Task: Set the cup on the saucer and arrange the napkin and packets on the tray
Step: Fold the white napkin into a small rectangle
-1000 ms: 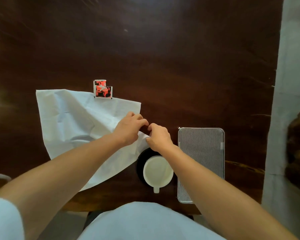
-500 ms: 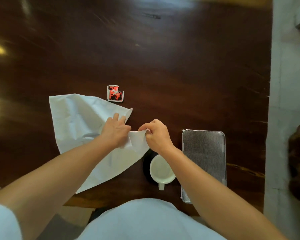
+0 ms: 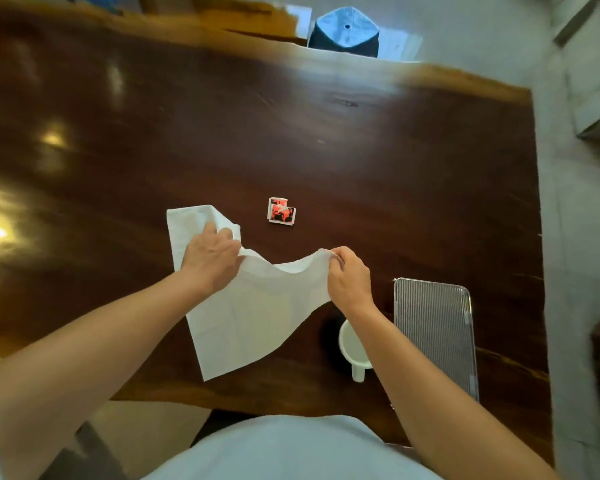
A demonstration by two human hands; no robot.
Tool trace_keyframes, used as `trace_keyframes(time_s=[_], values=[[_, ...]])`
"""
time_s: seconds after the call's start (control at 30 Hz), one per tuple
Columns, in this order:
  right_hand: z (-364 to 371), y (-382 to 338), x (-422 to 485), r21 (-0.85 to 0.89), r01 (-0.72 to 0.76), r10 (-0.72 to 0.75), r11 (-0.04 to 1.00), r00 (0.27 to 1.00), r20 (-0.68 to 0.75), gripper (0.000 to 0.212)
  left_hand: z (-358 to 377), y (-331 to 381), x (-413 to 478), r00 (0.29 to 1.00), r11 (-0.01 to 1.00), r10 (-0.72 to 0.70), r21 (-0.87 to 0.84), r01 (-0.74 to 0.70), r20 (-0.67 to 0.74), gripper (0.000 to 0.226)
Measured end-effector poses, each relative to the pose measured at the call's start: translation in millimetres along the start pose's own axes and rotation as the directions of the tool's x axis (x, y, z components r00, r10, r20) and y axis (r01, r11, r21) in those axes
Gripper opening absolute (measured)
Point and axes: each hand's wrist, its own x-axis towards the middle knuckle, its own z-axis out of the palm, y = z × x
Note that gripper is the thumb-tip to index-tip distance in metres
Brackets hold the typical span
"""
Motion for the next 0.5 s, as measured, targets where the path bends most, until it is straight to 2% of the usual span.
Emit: trace_keyframes(time_s=[0.23,0.4,0.5], values=[[21,-29,-20,-0.015,0.034,-0.035,0.999,0.993,-0.110,0.036,-16,-65,-17,0.984,0.969,-0.049,-0.246,0.005,-0.173,0.017],[16,-51,-35,-0.090,0.101,-0.114,0.991,0.982,-0.154,0.035,-21,-126,-17,0.941,0.969,-0.002,-0.233,-0.082,-0.339,0.008],[6,-70,-38,-0.137,0.139,-0.165,0.981,0.966,-0.199,0.032,-28,-151,-11,0.915,0.959,-0.025,-0.267,-0.091,-0.403,0.006]])
